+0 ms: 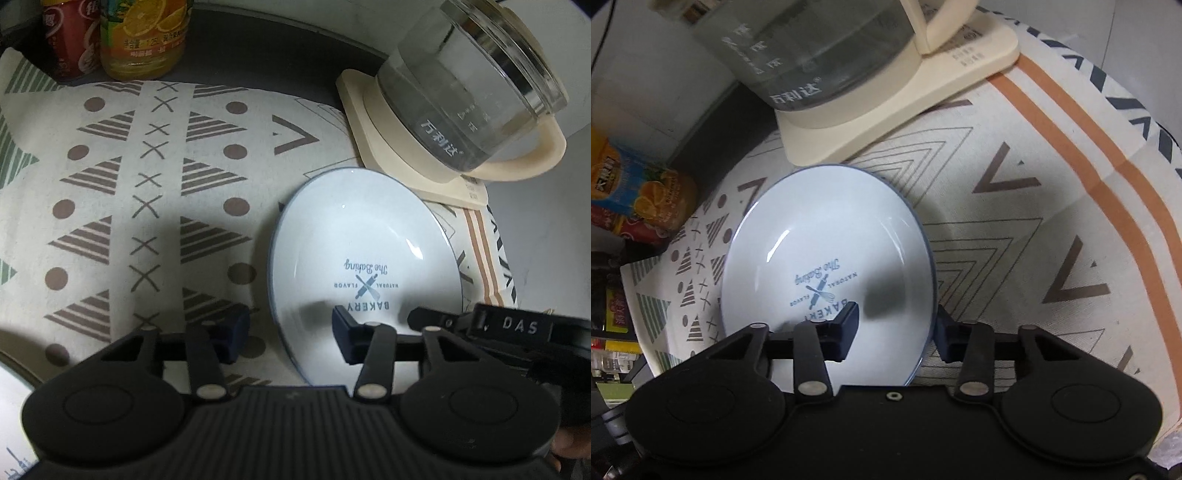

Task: Organize plates and bowls
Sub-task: 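Close both tools on the rim of the 'BAKERY' plate, then carry the 'BAKERY' plate with both tools over the plate stack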

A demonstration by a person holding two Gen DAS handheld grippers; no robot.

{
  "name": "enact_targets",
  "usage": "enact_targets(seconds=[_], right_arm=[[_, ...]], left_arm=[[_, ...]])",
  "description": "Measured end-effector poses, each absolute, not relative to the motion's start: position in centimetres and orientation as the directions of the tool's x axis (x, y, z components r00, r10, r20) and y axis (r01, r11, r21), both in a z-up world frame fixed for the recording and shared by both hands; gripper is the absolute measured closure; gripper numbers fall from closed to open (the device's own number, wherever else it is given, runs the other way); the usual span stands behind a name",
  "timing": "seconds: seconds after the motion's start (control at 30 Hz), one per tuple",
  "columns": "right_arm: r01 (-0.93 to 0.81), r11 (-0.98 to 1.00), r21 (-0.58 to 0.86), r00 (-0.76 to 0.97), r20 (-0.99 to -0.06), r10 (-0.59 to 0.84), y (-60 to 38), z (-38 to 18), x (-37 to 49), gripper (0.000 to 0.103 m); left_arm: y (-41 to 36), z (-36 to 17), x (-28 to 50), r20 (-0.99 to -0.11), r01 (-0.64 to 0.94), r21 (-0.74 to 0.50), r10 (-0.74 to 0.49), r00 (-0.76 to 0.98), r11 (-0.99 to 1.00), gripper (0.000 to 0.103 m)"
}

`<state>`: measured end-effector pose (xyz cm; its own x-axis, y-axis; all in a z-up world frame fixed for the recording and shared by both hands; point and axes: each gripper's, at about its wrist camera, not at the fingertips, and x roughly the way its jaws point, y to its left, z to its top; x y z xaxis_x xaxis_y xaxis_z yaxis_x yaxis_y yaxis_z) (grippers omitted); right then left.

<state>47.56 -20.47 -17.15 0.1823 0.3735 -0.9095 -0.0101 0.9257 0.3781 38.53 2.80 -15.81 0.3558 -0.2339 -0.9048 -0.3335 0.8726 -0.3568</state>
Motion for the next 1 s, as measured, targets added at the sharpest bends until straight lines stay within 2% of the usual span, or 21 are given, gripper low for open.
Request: enact_targets(seconds=[0.07, 0.13, 0.27, 0.33, 0.43, 0.6, 1.0], right_arm=[[-0.006, 0.927, 0.376, 0.171, -0.912, 0.372, -20.5, -17.3, 47.7, 0.065], [0.003, 0.925, 0.38, 0.162, -0.913, 0.374, -20.7, -17.5, 47.8, 0.066], [0.037, 0.916, 0.398, 0.162, -0.907, 0.388, -21.4, -17.7, 48.0, 0.074], [0.06, 0.912, 0.405, 0.168, -0.905, 0.391, -21.9, -17.8, 47.9, 0.084], [0.071, 0.897, 0.437, 0.214, -0.885, 0.414, -22.8, -17.4, 47.3, 0.091], [0.015, 0.869, 0.494, 0.311, -0.829, 0.465, -23.1, -15.1, 46.3, 0.093], [-0.029, 0.863, 0.505, 0.379, -0.793, 0.477, -21.0, -12.6, 44.3, 0.093]], left_arm=[[3.0, -16.0, 38.7, -0.902, -0.339, -0.371, -0.249, 0.354, 0.864, 0.07], [3.0, -16.1, 38.9, -0.899, -0.331, -0.38, -0.261, 0.353, 0.863, 0.073], [2.8, -16.1, 39.1, -0.895, -0.307, -0.382, -0.266, 0.359, 0.872, 0.075], [2.7, -16.1, 39.0, -0.896, -0.301, -0.376, -0.261, 0.359, 0.876, 0.077], [2.9, -15.9, 39.0, -0.89, -0.289, -0.382, -0.265, 0.371, 0.878, 0.079], [3.9, -14.4, 38.8, -0.863, -0.248, -0.403, -0.275, 0.425, 0.881, 0.079], [5.9, -11.3, 37.0, -0.829, -0.22, -0.41, -0.261, 0.495, 0.885, 0.079]])
